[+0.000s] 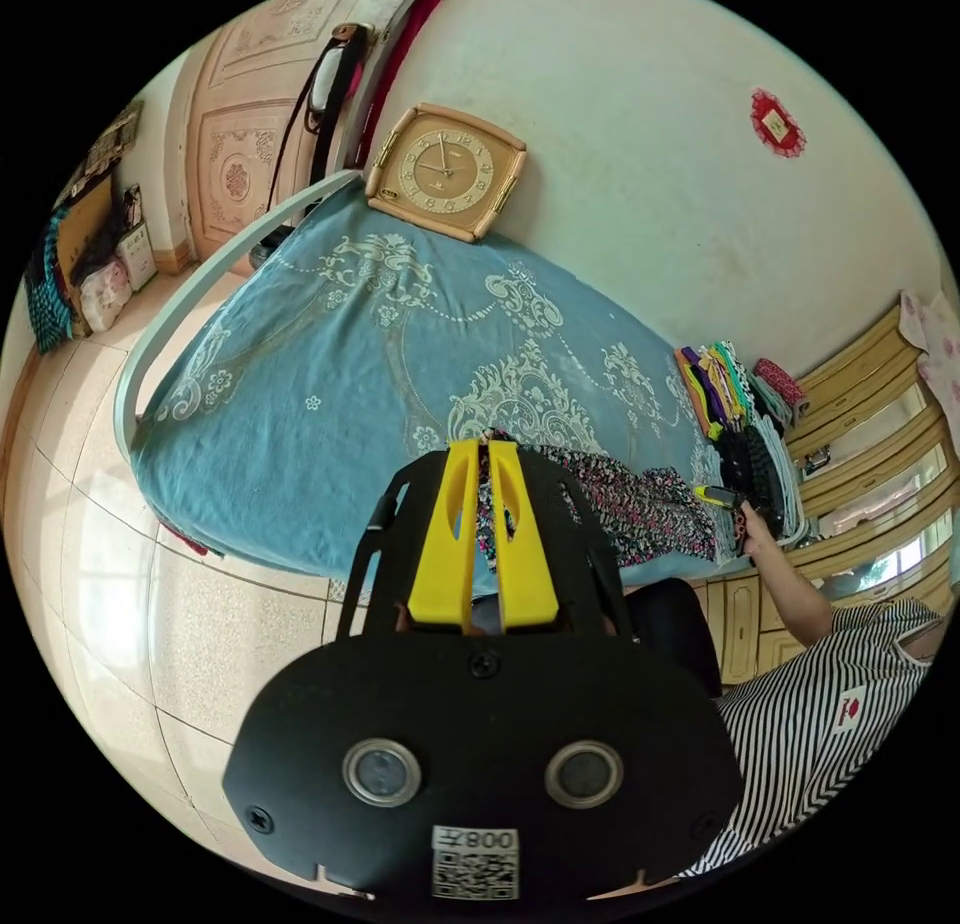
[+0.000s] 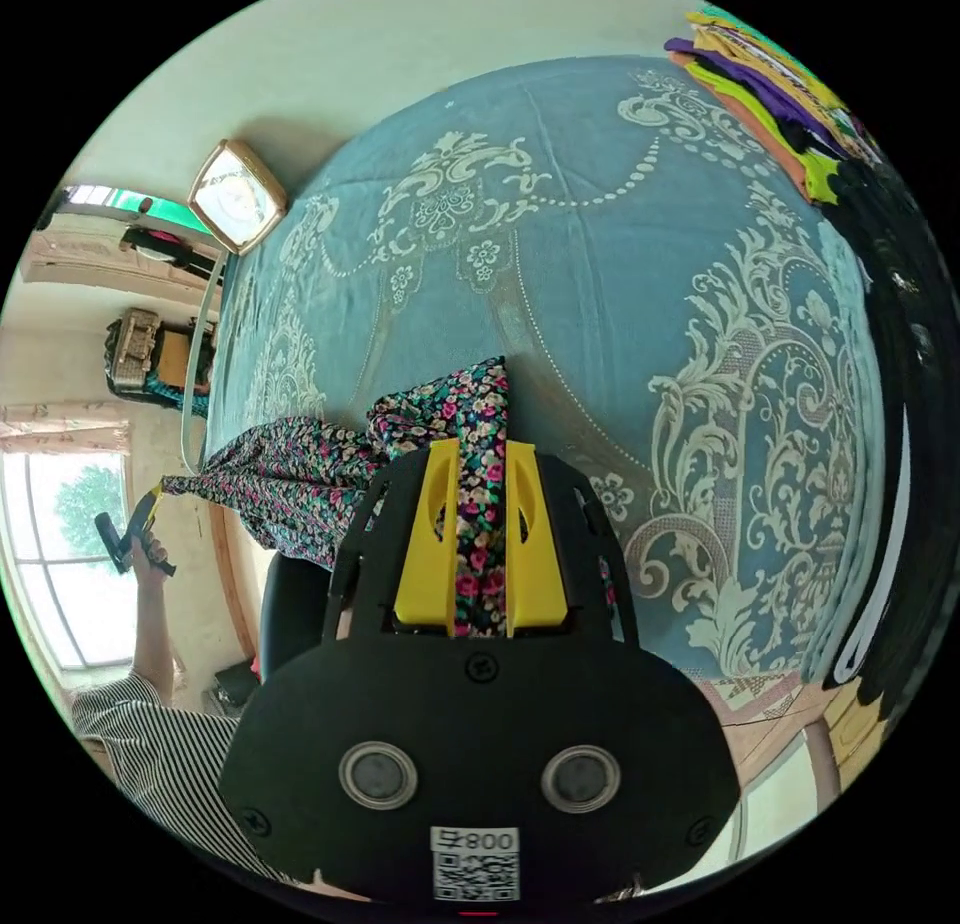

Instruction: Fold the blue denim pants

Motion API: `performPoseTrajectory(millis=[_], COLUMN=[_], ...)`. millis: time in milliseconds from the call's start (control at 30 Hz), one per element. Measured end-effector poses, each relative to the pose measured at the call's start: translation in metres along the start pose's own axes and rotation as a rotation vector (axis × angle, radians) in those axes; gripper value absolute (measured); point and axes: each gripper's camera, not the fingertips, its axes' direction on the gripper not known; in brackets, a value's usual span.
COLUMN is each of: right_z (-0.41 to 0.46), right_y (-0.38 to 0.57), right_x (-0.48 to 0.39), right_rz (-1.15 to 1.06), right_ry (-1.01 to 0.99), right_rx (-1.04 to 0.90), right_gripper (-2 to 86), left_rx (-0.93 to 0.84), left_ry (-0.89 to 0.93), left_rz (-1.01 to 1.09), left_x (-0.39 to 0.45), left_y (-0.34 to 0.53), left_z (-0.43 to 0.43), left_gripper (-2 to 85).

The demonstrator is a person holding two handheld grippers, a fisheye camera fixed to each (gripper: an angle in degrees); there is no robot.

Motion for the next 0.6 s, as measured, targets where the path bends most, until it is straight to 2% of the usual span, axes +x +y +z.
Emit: performPoseTrajectory(millis=[200,333,467,600], right_z=[0.048,-0.015,-0.108,-0.124], right_y=[-0.026,-0.012,0.019,0.047], right_x=[-0.008,-0.012,0.015,0.048], right_rz=[-0.012,-0.052,0.006,0.107], right_ry=[0.060,0.067,0.214,0.320], right_rx=[-0.156,0.039,0.220,0.182], right_gripper=[1.5,0.8,1.6,3.7], left_rx=[0.003,0.096,0.224,0.244], left_ry=[0.007,0.030,0.040,-0.004], left_rz=[0.017,0.034,0.027,-0.022], left_x=[0.003,0.004,-0.006,-0.022], left_y=[0.026,0.031,0.029,0.036], left_z=[0.016,-0.008,-0.049,-0.048], left_gripper=[2.0,2.0,2.0,1.9])
